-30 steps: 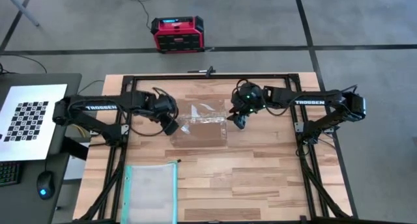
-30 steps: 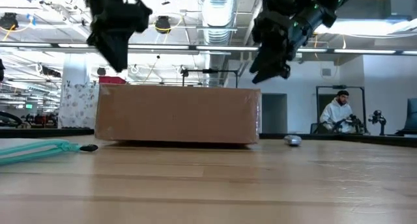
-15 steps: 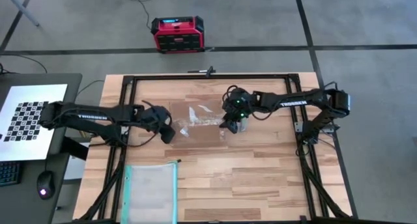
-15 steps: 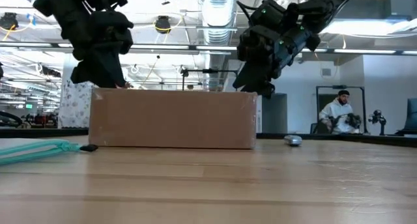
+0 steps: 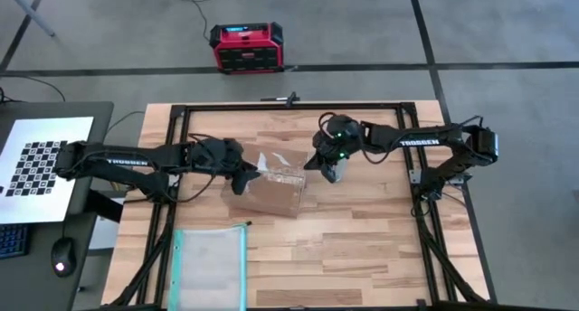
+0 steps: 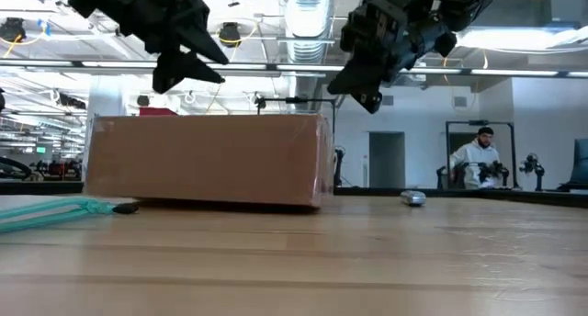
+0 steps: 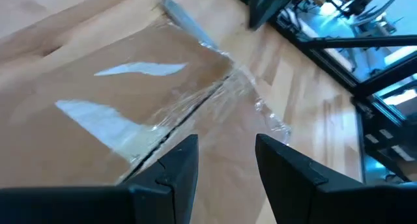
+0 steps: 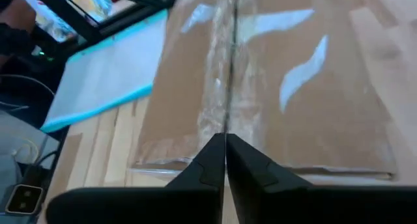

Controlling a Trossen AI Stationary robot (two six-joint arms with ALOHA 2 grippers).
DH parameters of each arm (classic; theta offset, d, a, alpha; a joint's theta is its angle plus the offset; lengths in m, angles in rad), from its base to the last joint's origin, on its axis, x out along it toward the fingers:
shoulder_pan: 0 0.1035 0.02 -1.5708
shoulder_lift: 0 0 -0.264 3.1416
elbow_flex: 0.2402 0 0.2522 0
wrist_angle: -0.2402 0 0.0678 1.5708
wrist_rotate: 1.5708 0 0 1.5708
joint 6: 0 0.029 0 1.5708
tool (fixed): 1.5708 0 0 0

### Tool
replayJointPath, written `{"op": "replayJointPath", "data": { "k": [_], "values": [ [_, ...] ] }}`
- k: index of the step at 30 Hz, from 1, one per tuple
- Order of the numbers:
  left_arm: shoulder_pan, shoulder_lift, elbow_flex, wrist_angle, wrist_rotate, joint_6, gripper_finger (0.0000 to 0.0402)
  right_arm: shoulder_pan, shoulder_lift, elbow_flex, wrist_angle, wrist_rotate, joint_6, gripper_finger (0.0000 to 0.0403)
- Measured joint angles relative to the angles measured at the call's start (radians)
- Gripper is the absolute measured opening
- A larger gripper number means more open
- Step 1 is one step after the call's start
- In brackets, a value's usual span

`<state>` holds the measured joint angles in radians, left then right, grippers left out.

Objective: Unpack boxes
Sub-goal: Open the cardboard box using the gray cutter

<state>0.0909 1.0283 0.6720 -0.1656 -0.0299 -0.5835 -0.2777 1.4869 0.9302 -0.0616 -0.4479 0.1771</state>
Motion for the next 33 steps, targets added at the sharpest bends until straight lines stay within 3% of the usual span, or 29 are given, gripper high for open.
{"op": "replayJointPath", "data": {
  "k": [5, 10, 16, 20, 24, 29, 33],
  "values": [
    [0.007, 0.002, -0.002, -0.006, 0.001, -0.004, 0.0136, 0.004, -0.003, 0.0, -0.06, 0.0, -0.022, 0.0004],
    [0.007, 0.006, -0.002, -0.042, 0.003, -0.016, 0.0136, 0.023, 0.0, -0.004, -0.171, 0.0, 0.141, 0.0011],
    [0.011, 0.004, -0.001, -0.123, 0.015, -0.01, 0.0137, 0.065, 0.008, -0.026, 0.018, 0.0, 0.347, 0.0059],
    [0.011, -0.031, 0.044, -0.46, 0.028, -0.003, 0.0137, 0.078, 0.031, -0.028, 0.014, 0.0, 0.379, 0.0101],
    [0.011, -0.085, 0.077, -0.658, -0.036, -0.015, 0.0137, 0.099, 0.07, -0.028, 0.083, 0.0, 0.431, 0.0138],
    [0.011, -0.158, 0.061, -0.661, -0.068, -0.026, 0.0137, 0.104, 0.138, -0.028, 0.142, 0.0, 0.469, 0.0169],
    [0.011, -0.168, 0.04, -0.631, -0.067, -0.034, 0.0137, 0.104, 0.187, -0.029, 0.286, 0.001, 0.506, 0.0178]
  ]
}}
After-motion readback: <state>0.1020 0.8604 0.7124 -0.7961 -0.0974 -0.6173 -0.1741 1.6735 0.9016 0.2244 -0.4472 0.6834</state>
